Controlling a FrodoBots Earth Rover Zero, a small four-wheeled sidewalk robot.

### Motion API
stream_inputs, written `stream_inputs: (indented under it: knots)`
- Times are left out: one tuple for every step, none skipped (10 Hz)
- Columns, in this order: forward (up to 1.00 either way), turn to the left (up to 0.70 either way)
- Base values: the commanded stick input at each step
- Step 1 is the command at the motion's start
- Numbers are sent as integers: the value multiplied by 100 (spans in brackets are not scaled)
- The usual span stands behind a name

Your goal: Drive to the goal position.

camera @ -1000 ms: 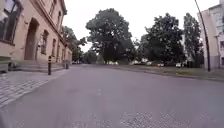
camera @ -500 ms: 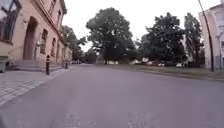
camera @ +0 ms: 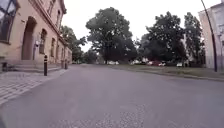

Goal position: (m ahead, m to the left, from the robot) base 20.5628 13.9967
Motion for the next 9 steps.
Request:
stream_inputs:
  knots:
    - [45,0]
    - [45,0]
    - [45,0]
    - [45,0]
    - [45,0]
    - [45,0]
    - [45,0]
    - [45,0]
    - [45,0]
